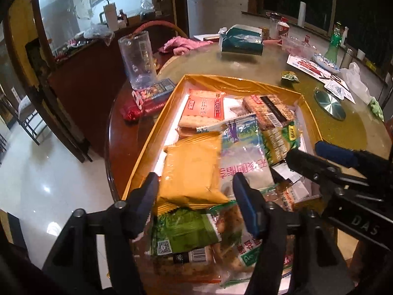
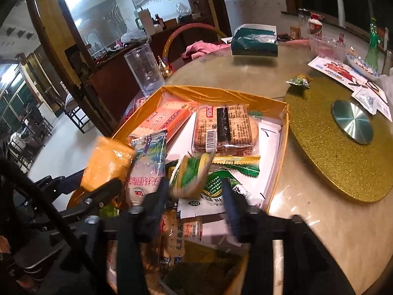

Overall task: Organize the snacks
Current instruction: 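Carry the orange pack and green bag into the gold tray, open both tools, then reach the right tool to the white printed paper packet and grasp it, then grasp the small green pea snack pack with left tool while right lifts the paper packet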

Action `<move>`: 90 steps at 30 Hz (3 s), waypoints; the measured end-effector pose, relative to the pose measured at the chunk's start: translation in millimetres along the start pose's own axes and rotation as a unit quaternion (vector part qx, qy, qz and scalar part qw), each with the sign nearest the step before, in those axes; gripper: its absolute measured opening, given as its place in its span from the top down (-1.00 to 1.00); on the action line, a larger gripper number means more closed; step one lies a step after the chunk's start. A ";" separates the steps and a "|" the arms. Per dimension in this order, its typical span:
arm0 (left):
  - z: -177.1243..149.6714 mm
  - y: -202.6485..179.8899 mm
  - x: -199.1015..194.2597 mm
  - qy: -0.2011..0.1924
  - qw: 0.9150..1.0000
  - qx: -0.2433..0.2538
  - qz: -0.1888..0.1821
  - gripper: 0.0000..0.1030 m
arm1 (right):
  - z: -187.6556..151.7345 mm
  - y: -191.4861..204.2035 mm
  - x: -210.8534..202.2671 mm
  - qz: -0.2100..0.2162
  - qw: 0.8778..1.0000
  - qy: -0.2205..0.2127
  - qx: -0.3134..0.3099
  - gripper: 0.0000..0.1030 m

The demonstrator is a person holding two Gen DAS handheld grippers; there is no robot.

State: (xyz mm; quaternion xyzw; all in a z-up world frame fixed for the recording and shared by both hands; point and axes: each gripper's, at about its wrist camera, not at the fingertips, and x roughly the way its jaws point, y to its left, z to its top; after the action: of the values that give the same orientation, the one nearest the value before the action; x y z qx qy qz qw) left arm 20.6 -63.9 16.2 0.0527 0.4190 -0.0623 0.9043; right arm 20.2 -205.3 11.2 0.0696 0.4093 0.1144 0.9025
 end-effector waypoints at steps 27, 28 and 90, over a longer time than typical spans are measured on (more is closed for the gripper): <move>21.9 -120.3 -67.6 -0.027 0.989 0.060 -0.134 -0.66 | 2.2 -180.4 -115.9 -0.045 0.989 -0.060 0.128 -0.37; 25.3 -126.2 -64.5 -0.023 0.989 0.064 -0.131 -0.66 | 8.0 -198.2 -113.4 -0.048 0.987 -0.055 0.142 -0.37; 158.7 -205.4 110.4 0.108 0.984 0.097 -0.107 -0.65 | 32.6 -289.1 3.7 -0.190 0.977 0.060 0.080 0.20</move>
State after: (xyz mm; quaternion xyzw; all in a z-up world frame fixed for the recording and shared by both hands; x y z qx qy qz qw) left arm 178.4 -297.5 25.0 0.1015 0.5098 -0.1930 0.8322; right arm 90.4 -484.0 -33.5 0.0559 0.4765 -0.0881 0.8729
